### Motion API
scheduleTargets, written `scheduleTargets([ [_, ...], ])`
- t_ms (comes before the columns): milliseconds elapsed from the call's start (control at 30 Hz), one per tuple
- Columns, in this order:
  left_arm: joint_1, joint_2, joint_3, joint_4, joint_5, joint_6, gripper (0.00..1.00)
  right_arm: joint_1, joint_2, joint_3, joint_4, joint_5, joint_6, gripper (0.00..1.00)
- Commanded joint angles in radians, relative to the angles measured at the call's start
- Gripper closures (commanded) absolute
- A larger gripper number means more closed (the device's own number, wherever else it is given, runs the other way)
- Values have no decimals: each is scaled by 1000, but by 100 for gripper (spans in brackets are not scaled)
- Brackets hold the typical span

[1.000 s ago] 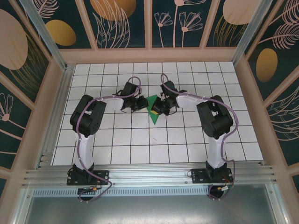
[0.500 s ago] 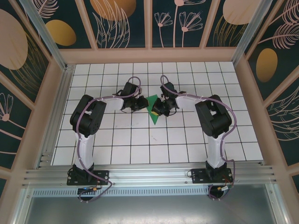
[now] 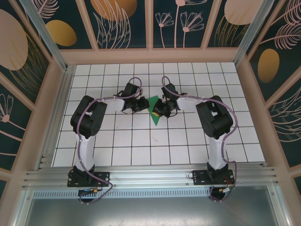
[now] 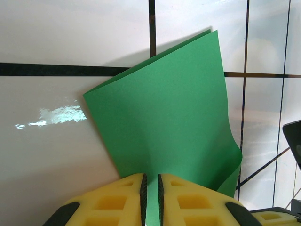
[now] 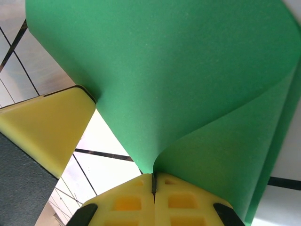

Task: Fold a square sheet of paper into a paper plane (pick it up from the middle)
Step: Third fold the triangle at the center of the table.

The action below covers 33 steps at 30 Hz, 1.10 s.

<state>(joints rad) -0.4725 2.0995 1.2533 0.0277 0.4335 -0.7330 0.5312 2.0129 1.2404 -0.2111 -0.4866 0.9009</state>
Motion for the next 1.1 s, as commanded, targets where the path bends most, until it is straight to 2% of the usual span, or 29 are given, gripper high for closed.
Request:
scheduleTargets([
  [0,-17,70,-8,-57,-35,24,82,3,18,-19,16,22,18,98],
  [1067,-21,74,-9,-57,-35,24,82,-8,24,-52,72,32,60,98],
])
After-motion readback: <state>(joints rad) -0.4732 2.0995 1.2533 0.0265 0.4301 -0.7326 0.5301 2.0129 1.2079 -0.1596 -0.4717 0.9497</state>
